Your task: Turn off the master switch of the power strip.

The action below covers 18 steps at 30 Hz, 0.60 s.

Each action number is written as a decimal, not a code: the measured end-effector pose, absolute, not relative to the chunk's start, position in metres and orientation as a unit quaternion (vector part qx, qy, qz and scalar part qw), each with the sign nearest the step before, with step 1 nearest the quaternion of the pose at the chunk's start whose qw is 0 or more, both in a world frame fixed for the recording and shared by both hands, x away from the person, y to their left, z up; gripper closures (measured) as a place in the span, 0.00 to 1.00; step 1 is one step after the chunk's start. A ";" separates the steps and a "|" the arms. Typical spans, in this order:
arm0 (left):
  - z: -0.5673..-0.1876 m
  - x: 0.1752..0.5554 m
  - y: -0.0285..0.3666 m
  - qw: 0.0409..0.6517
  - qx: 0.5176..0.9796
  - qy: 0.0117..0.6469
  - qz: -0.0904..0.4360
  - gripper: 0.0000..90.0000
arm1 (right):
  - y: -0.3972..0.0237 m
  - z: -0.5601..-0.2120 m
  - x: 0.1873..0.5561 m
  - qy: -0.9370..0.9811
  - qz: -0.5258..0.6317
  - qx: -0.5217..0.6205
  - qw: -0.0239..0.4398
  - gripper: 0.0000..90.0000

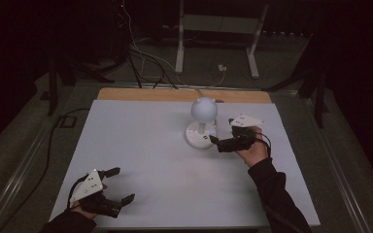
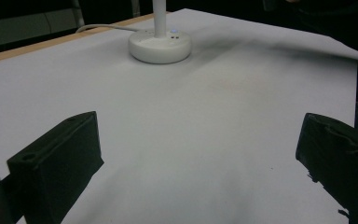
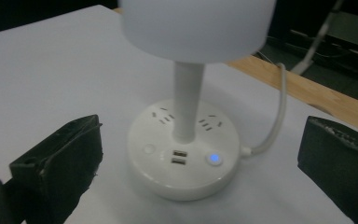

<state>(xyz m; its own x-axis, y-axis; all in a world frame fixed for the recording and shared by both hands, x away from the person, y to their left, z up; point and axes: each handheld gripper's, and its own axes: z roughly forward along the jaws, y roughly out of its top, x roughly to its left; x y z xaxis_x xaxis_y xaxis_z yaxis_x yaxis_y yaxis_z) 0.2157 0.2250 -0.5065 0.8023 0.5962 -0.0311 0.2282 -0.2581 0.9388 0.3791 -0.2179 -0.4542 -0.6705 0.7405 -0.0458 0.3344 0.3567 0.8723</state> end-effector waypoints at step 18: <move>-0.507 0.216 0.224 0.547 0.775 0.266 0.168 0.01 | -0.228 -0.476 0.399 0.772 0.442 0.396 0.227 0.17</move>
<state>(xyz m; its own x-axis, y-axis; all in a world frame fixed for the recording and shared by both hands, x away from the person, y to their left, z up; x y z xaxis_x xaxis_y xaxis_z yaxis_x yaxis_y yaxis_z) 0.2158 0.2244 -0.5069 0.8023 0.5961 -0.0313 0.2291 -0.2590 0.9383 0.3994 -0.2281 -0.4760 -0.5837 0.8120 -0.0004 0.4110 0.2958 0.8623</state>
